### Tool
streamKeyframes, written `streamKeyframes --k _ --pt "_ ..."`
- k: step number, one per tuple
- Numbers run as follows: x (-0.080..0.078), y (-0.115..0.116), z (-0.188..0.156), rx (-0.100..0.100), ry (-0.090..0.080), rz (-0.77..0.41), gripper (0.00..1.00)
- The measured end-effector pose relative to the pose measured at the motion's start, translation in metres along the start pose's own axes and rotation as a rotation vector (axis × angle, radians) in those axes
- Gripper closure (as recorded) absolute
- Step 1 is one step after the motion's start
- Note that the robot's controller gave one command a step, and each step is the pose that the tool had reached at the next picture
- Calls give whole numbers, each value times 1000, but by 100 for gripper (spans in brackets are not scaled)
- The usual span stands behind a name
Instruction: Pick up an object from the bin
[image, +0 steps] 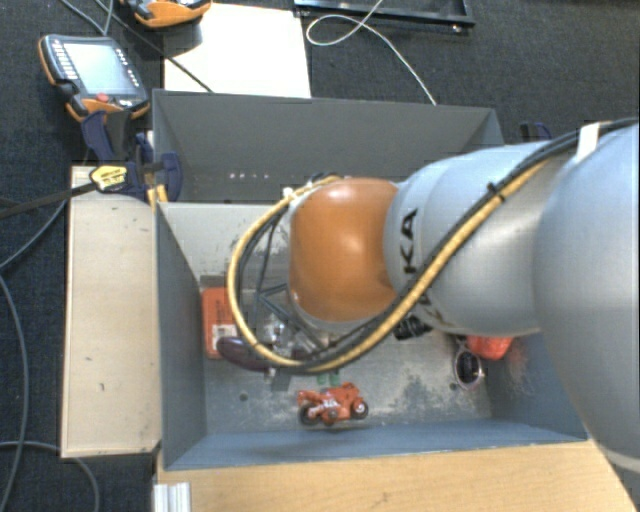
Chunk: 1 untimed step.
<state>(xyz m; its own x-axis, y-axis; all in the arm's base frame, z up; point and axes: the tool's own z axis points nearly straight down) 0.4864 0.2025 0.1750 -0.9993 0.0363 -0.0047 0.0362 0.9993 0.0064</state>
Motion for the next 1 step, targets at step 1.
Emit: streamKeyframes --k 1 --pt "0 0 -6 0 0 0 100"
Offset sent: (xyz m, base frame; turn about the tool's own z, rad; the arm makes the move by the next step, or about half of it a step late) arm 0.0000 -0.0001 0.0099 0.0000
